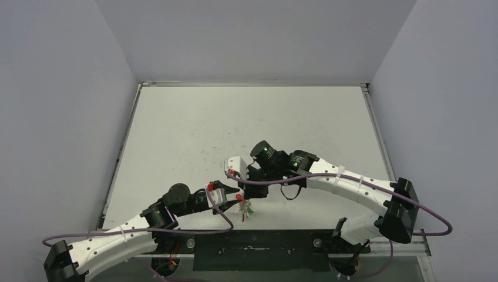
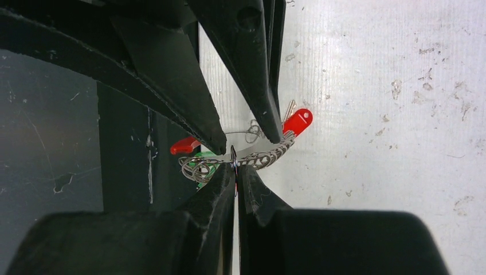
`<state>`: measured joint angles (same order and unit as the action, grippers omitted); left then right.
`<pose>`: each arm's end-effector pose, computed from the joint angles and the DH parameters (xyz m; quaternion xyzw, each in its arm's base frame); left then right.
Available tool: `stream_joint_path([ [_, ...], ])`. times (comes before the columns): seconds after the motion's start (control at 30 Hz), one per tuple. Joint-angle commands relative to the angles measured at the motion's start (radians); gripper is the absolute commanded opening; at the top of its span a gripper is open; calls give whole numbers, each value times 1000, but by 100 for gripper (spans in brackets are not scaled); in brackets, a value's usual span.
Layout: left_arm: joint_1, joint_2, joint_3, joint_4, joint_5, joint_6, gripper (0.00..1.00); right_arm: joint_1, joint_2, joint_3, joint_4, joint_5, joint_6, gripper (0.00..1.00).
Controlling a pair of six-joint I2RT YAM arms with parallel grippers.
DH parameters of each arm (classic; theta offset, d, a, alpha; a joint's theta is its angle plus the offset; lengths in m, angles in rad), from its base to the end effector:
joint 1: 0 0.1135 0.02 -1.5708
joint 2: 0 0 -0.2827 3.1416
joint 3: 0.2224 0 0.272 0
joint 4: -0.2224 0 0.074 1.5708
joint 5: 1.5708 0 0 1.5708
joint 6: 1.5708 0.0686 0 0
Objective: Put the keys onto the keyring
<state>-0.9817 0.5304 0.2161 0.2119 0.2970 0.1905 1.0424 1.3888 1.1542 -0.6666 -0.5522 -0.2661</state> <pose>0.0866 -0.1657 0.2173 0.4887 0.5568 -0.3567 0.5691 0.1318 0.2971 0.2844 -0.6241 0.6666 0.3580 0.1952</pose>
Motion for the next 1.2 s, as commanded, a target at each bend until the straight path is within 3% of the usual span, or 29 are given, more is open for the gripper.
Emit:
stream_joint_path([
  [0.0,-2,31,30,110,48,-26,31,12,11,48,53,12,25,0],
  [0.23,-2,89,30,160,46,-31,13,18,13,52,46,9,25,0],
  [0.3,-2,99,33,161,43,-30,13,18,12,53,45,9,25,0],
  [0.4,-2,108,32,168,41,-33,23,20,12,54,46,6,24,0],
  [0.47,-2,109,33,177,41,-35,25,19,13,56,47,5,24,0],
  [0.53,-2,112,35,173,46,-36,18,20,17,58,47,6,24,0],
  [0.6,-2,116,38,162,56,-32,3,19,17,60,47,9,24,0],
  [0.77,-2,121,29,159,70,-43,0,18,10,60,61,40,26,0],
  [0.8,-2,119,25,165,70,-46,0,17,4,52,72,46,29,2],
  [1.03,-2,78,-12,213,29,-64,0,-32,-106,-50,206,21,77,48],
  [1.17,-2,58,-68,324,5,-101,0,-98,-169,-146,316,-83,112,53],
])
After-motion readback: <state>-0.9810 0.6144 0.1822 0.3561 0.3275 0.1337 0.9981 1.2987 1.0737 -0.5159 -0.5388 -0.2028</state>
